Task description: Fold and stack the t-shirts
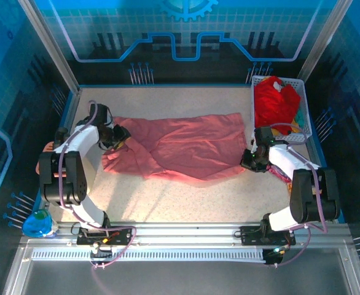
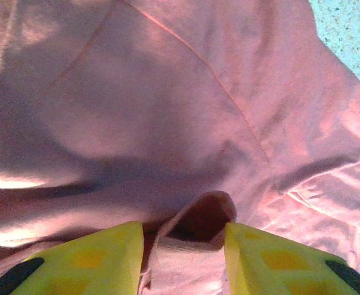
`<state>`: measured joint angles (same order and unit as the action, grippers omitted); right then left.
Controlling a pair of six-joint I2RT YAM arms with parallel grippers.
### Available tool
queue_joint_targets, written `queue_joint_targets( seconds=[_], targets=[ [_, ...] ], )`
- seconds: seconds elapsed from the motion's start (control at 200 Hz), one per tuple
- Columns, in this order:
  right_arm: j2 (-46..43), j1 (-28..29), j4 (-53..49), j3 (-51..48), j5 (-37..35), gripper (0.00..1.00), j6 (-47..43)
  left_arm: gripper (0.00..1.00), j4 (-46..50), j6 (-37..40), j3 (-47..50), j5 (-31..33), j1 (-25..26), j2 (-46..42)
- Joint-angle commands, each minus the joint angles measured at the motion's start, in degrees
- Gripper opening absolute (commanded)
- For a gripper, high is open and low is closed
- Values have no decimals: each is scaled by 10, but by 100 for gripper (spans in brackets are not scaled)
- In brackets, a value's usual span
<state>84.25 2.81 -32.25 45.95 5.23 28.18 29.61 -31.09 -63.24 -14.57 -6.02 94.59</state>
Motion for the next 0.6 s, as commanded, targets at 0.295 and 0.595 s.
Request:
queue_joint_targets(
  seconds=[0.295,0.595],
  targets=[
    [10,-10,2,2,19,0,-8,50,-107,13,67,3,-9,-33],
    [15,-11,-1,9,28,0,-9,43,-232,3,142,-27,-3,-75]
  ],
)
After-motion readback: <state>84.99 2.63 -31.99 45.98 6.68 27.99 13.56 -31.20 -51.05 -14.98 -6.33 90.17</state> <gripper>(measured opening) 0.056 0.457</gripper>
